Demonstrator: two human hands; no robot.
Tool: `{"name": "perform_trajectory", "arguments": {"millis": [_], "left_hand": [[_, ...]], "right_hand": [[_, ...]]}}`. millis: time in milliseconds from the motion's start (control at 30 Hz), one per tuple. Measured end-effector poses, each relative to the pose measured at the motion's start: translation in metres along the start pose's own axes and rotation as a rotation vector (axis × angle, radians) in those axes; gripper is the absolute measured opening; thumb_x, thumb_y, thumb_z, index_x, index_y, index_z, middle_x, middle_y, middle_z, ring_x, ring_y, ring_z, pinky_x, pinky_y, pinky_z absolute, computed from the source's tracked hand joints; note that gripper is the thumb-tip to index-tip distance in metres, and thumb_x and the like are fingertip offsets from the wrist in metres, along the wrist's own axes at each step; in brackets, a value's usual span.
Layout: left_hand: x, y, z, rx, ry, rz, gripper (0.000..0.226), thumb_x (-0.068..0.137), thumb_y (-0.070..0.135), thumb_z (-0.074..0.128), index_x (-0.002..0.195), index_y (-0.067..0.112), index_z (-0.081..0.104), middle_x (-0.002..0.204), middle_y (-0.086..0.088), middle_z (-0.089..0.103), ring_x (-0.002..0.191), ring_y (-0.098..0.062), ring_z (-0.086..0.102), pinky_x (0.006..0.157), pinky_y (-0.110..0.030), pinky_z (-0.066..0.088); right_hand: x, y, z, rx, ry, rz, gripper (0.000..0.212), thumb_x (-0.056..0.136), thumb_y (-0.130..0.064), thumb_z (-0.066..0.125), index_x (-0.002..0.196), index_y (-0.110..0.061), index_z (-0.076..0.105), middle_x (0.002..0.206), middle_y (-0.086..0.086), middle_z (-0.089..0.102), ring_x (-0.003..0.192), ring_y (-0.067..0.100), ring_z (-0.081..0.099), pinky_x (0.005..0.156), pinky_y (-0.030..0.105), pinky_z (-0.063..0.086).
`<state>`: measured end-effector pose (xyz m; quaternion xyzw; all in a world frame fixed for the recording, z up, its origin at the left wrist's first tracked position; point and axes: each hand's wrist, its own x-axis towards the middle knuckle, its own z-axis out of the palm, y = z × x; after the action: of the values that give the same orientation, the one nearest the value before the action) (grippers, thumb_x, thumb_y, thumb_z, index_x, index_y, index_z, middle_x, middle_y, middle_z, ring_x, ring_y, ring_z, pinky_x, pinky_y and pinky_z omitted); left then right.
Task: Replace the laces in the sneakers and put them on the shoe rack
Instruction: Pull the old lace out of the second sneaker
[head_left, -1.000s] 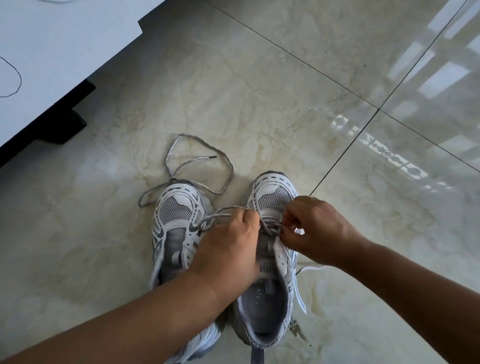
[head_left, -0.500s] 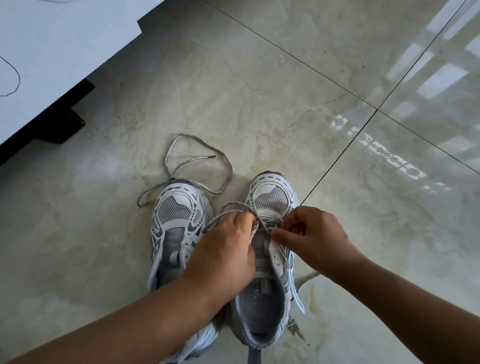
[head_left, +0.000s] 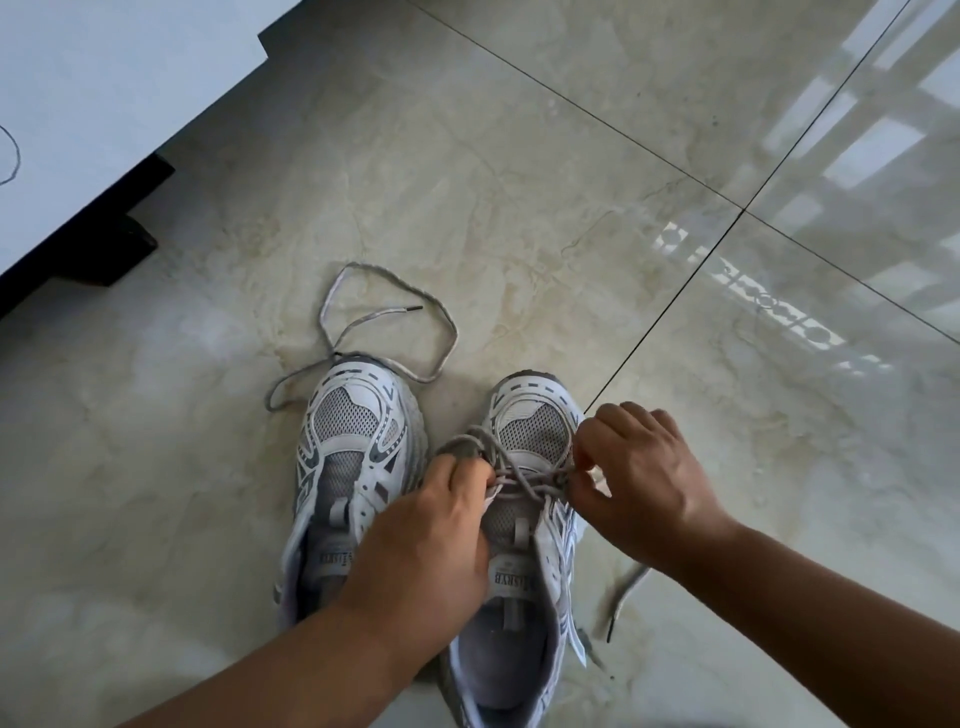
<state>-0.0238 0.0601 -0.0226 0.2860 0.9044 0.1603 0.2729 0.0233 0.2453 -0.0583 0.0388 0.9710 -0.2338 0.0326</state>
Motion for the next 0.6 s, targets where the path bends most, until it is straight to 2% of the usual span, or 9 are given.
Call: {"name": "perform_trajectory", "arguments": {"millis": [67, 133, 200, 267, 333, 367, 433, 500, 600], "left_hand": [[-0.001, 0.000, 0.001, -0.020, -0.003, 0.017, 0.034, 0.067, 0.005, 0.065, 0.098, 0.016, 0.056, 0.090, -0.003, 0.058, 0.060, -0.023, 0.062, 0.048, -0.031, 0.047], [-0.001, 0.002, 0.003, -0.033, 0.014, 0.015, 0.031, 0.077, 0.008, 0.058, 0.107, 0.016, 0.054, 0.100, -0.002, 0.056, 0.071, -0.024, 0.062, 0.056, -0.030, 0.045], [-0.003, 0.002, 0.005, -0.028, 0.063, 0.028, 0.034, 0.081, 0.011, 0.056, 0.114, 0.018, 0.052, 0.106, 0.000, 0.053, 0.078, -0.022, 0.062, 0.061, -0.024, 0.039], [-0.003, 0.002, 0.005, -0.045, 0.071, 0.028, 0.037, 0.079, 0.010, 0.057, 0.114, 0.018, 0.053, 0.105, 0.000, 0.054, 0.077, -0.021, 0.062, 0.061, -0.022, 0.036], [-0.003, 0.000, 0.006, -0.054, 0.054, 0.013, 0.037, 0.074, 0.007, 0.057, 0.109, 0.017, 0.053, 0.100, -0.001, 0.054, 0.073, -0.023, 0.061, 0.058, -0.025, 0.040], [-0.003, -0.001, 0.005, -0.061, 0.044, 0.005, 0.038, 0.071, 0.005, 0.058, 0.107, 0.018, 0.054, 0.097, -0.001, 0.054, 0.070, -0.023, 0.061, 0.056, -0.026, 0.042], [-0.003, -0.004, 0.005, -0.068, 0.035, -0.001, 0.042, 0.063, 0.005, 0.064, 0.101, 0.019, 0.055, 0.091, 0.000, 0.056, 0.061, -0.020, 0.061, 0.051, -0.024, 0.041], [-0.004, -0.002, 0.004, -0.048, 0.030, 0.015, 0.042, 0.062, 0.006, 0.067, 0.100, 0.020, 0.056, 0.089, 0.002, 0.056, 0.058, -0.017, 0.060, 0.049, -0.019, 0.037], [-0.004, -0.001, 0.003, -0.033, 0.009, -0.012, 0.038, 0.068, 0.007, 0.065, 0.103, 0.018, 0.055, 0.091, 0.000, 0.054, 0.062, -0.020, 0.060, 0.052, -0.025, 0.042]], "right_hand": [[-0.003, -0.010, 0.000, 0.188, -0.088, 0.303, 0.024, 0.079, -0.030, 0.051, 0.059, -0.019, 0.047, 0.060, -0.006, 0.048, 0.056, 0.011, 0.042, 0.054, 0.026, 0.030], [-0.004, -0.018, -0.003, 0.488, -0.247, 0.593, 0.030, 0.084, -0.031, 0.056, 0.063, -0.010, 0.059, 0.061, 0.001, 0.055, 0.055, 0.011, 0.043, 0.049, 0.026, 0.029], [-0.007, -0.019, -0.003, 0.678, -0.276, 0.690, 0.027, 0.083, -0.026, 0.060, 0.063, -0.007, 0.061, 0.054, -0.003, 0.052, 0.048, 0.005, 0.040, 0.043, 0.019, 0.028], [-0.007, -0.018, -0.002, 0.664, -0.237, 0.620, 0.030, 0.080, -0.018, 0.063, 0.053, -0.013, 0.050, 0.046, -0.008, 0.042, 0.040, 0.002, 0.034, 0.038, 0.013, 0.024], [-0.005, -0.012, -0.003, 0.405, -0.135, 0.404, 0.035, 0.077, -0.017, 0.059, 0.049, -0.020, 0.038, 0.047, -0.008, 0.036, 0.042, 0.005, 0.032, 0.041, 0.015, 0.024], [-0.004, -0.005, -0.004, 0.227, -0.072, 0.259, 0.031, 0.076, -0.019, 0.054, 0.051, -0.021, 0.035, 0.050, -0.009, 0.036, 0.046, 0.005, 0.033, 0.046, 0.015, 0.022], [-0.009, 0.012, -0.003, -0.069, -0.020, 0.050, 0.019, 0.072, -0.022, 0.042, 0.054, -0.018, 0.040, 0.054, -0.004, 0.041, 0.049, 0.017, 0.042, 0.053, 0.024, 0.028], [-0.015, 0.022, 0.001, -0.232, -0.035, -0.015, 0.019, 0.073, -0.023, 0.042, 0.057, -0.013, 0.047, 0.058, 0.002, 0.047, 0.052, 0.025, 0.048, 0.059, 0.032, 0.030], [-0.018, 0.019, -0.001, -0.166, 0.025, -0.041, 0.016, 0.072, -0.030, 0.047, 0.067, -0.016, 0.054, 0.066, -0.001, 0.051, 0.061, 0.023, 0.051, 0.065, 0.030, 0.028]]}}
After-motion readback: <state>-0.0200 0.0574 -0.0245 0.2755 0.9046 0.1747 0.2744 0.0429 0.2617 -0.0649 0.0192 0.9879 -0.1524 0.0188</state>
